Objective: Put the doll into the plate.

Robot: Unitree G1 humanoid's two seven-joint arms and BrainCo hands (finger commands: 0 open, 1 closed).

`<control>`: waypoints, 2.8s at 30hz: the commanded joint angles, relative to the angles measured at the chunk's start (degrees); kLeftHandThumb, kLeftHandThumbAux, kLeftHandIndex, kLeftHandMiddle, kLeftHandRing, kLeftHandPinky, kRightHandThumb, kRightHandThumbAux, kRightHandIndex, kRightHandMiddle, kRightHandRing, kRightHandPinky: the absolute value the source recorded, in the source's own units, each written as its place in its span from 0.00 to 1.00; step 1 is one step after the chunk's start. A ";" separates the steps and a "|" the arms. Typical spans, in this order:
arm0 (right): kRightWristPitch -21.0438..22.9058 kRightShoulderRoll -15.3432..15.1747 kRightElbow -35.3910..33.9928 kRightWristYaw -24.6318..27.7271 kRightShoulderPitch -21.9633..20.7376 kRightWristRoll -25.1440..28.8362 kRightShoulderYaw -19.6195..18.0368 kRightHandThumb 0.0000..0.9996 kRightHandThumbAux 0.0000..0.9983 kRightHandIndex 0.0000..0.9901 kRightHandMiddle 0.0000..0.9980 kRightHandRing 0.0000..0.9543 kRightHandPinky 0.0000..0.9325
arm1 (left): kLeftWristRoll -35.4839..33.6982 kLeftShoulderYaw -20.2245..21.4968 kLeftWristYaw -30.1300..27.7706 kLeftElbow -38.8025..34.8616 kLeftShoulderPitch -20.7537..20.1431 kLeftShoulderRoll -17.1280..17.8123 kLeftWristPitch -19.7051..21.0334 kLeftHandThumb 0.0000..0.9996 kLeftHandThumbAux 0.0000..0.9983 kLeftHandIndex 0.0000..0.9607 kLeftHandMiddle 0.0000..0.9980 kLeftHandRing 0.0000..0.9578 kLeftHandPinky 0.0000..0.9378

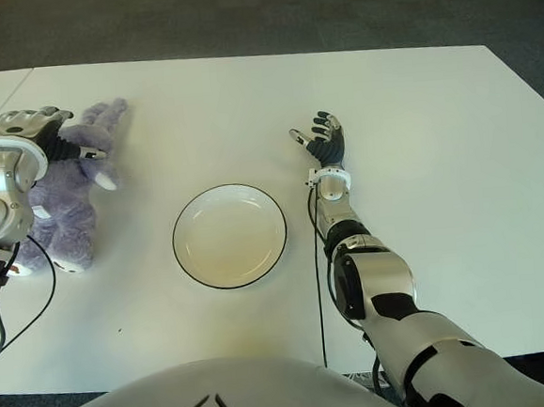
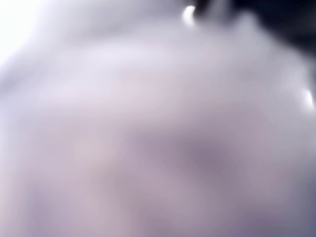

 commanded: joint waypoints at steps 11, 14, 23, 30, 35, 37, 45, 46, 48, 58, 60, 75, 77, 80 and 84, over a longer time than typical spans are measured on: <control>4.31 1.06 6.58 0.08 10.78 0.39 -0.56 0.08 0.79 0.21 0.27 0.29 0.30 | 1.23 3.28 -0.37 -3.08 7.25 0.67 1.81 0.00 0.32 0.00 0.00 0.37 0.00; 4.20 0.98 6.58 0.17 10.76 0.49 -0.67 0.08 0.79 0.21 0.27 0.28 0.29 | 0.91 3.70 -0.39 -3.09 8.17 0.74 1.74 0.00 0.32 0.00 0.00 0.42 0.00; 4.59 0.80 6.63 0.98 10.65 0.80 -1.05 0.10 0.80 0.21 0.26 0.28 0.29 | 0.16 4.70 -1.14 -4.52 9.69 1.18 1.30 0.00 0.32 0.00 0.00 0.60 0.00; 4.12 0.76 6.60 0.94 10.76 0.90 -1.36 0.10 0.80 0.21 0.26 0.28 0.30 | -0.81 6.17 -2.66 -6.45 10.74 1.87 0.73 0.00 0.33 0.00 0.00 0.61 0.00; 4.01 0.76 6.62 1.12 10.79 0.98 -1.69 0.10 0.80 0.21 0.26 0.28 0.31 | -1.49 6.97 -3.45 -7.37 11.34 2.35 0.21 0.00 0.33 0.00 0.00 0.60 0.00; 3.91 0.79 6.61 1.11 10.80 0.97 -1.80 0.11 0.80 0.21 0.26 0.28 0.31 | -1.72 7.27 -3.48 -7.55 11.51 2.46 -0.13 0.00 0.33 0.00 0.00 0.61 0.00; 3.63 0.82 6.63 1.17 10.79 0.91 -2.10 0.11 0.80 0.22 0.27 0.29 0.30 | -2.67 8.55 -3.39 -8.43 12.15 2.69 -1.72 0.00 0.33 0.00 0.00 0.63 0.00; 3.59 0.83 6.63 1.19 10.79 0.93 -2.13 0.12 0.80 0.22 0.27 0.29 0.30 | -2.86 8.68 -3.34 -8.55 12.23 2.75 -1.95 0.00 0.33 0.00 0.00 0.63 0.00; 3.52 0.85 6.63 1.28 10.79 0.99 -2.21 0.12 0.81 0.22 0.27 0.29 0.31 | -3.17 8.89 -3.31 -8.77 12.34 2.83 -2.32 0.00 0.33 0.00 0.00 0.62 0.00; 3.83 0.74 6.68 1.81 10.77 0.92 -2.24 0.13 0.80 0.22 0.26 0.28 0.30 | -4.07 9.63 -3.26 -9.37 12.47 2.71 -3.46 0.00 0.33 0.00 0.00 0.59 0.00; 3.83 0.75 6.70 1.62 10.78 0.89 -2.26 0.13 0.79 0.21 0.26 0.28 0.30 | -4.32 9.73 -3.54 -9.28 12.35 2.65 -3.71 0.00 0.34 0.00 0.00 0.60 0.00; 4.03 0.62 6.73 1.44 10.76 0.44 -1.81 0.13 0.79 0.21 0.26 0.29 0.30 | -8.76 11.01 -8.19 -9.50 11.57 4.16 -5.97 0.00 0.34 0.00 0.02 0.61 0.00; 4.25 0.56 6.73 1.35 10.75 0.28 -1.63 0.12 0.79 0.22 0.26 0.29 0.30 | -10.23 11.42 -9.23 -9.59 11.47 4.71 -6.87 0.00 0.34 0.00 0.03 0.61 0.00; 4.27 0.52 6.73 1.14 10.79 0.14 -1.48 0.11 0.79 0.21 0.26 0.29 0.30 | -12.21 12.00 -10.44 -9.48 11.26 5.43 -8.19 0.00 0.33 0.00 0.05 0.63 0.00; 4.00 0.57 6.71 0.75 10.80 0.18 -1.50 0.10 0.79 0.21 0.26 0.29 0.30 | -15.83 13.51 -11.94 -9.36 10.72 6.46 -10.46 0.00 0.35 0.00 0.15 0.62 0.01</control>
